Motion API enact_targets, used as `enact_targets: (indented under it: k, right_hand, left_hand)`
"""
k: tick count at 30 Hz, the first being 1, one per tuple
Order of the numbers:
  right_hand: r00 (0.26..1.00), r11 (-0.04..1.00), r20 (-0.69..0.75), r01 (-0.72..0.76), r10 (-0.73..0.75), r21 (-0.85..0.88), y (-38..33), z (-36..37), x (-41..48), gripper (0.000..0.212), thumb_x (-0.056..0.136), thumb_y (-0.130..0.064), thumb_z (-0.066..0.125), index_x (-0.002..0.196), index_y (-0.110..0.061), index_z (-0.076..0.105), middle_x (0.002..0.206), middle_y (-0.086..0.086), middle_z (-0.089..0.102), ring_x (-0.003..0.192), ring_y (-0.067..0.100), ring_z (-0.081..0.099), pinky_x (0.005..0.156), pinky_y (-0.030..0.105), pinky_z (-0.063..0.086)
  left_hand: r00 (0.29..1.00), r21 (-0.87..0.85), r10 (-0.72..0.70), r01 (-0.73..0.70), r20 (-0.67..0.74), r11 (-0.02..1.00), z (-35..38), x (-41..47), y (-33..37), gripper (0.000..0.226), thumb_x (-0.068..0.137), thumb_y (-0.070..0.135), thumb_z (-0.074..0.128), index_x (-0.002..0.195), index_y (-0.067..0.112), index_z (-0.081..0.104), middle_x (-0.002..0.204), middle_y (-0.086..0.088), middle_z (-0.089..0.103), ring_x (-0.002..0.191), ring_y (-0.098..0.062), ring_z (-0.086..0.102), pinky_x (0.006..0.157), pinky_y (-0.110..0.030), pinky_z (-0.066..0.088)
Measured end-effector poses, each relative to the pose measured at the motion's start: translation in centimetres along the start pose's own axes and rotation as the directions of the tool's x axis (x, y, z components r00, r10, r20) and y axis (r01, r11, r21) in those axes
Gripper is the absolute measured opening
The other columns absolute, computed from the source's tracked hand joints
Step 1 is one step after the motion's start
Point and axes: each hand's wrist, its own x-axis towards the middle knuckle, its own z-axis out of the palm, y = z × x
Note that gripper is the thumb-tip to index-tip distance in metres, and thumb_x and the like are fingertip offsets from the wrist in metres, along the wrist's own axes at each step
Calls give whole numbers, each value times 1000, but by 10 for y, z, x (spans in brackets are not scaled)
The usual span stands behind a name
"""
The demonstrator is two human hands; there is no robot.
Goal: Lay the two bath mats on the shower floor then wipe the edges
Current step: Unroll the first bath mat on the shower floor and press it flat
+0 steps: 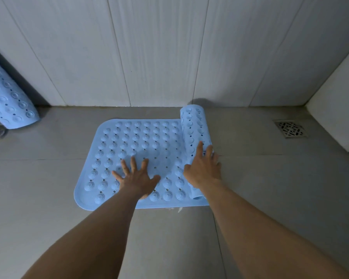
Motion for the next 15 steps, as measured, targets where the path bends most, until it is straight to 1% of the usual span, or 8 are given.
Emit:
enact_targets:
  k: [2,4,5,7,9,11,13,15]
  right_hand:
    - [999,1000,-27,27,-27,-9,7,0,1,77,95,-36,45,157,-34,-1,161,24,-4,146,45,12,116,58,22]
    - [998,998,-32,52,-53,-28,12,1,0,68,96,-34,41,156,-34,8,162,23,-7,146,46,10,116,61,19]
    - [997,997,-28,66,-67,-35,15,2,0,67,97,-37,39,157,-32,9,163,20,-10,147,46,7,117,61,16]
    - [996,996,-14,83,-84,-36,22,3,2,71,97,-45,39,158,-27,6,163,18,-14,149,45,2,118,61,13]
    - [997,996,3,82,-82,-37,33,3,6,81,96,-51,46,158,-26,1,163,19,-16,149,45,0,118,61,13]
    - [998,997,19,68,-67,-26,44,1,9,86,95,-48,50,158,-24,-2,163,21,-15,149,45,2,118,61,15]
    - [998,999,24,49,-49,15,51,-4,10,85,95,-42,49,159,-19,-3,163,22,-13,150,42,3,118,59,16]
    - [998,998,11,57,-57,39,56,-9,12,86,94,-35,49,159,-14,-3,164,21,-11,150,41,3,118,58,16]
  left_hand:
    - [999,-8,19,-19,-27,1000,0,0,17,71,96,58,24,157,32,-2,166,-4,-16,149,-39,-21,112,-73,-5]
    - [999,-23,26,-27,-41,999,4,-2,31,64,99,50,18,156,36,-5,166,-5,-17,148,-42,-21,112,-72,-6]
    - [998,-32,32,-34,-52,999,8,-2,38,63,99,52,15,156,38,-6,166,-6,-17,148,-42,-21,112,-72,-8]
    - [996,-33,48,-51,-76,998,14,-3,49,70,97,64,12,157,33,-6,166,-5,-17,149,-37,-22,112,-70,-14]
    - [995,-27,34,-37,-95,999,19,-2,60,80,94,71,13,158,27,-7,165,-7,-18,149,-35,-23,112,-68,-14]
    - [993,-22,39,-42,-111,999,21,-2,70,75,97,65,15,158,27,-7,165,-9,-17,149,-38,-20,114,-70,-10]
    - [988,-4,102,-103,-113,995,21,-4,83,64,101,54,15,158,33,-6,166,-10,-15,150,-38,-17,113,-71,-6]
    - [985,-1,134,-135,-106,991,24,-6,95,61,102,53,12,157,35,-5,165,-11,-15,151,-36,-16,113,-71,-6]
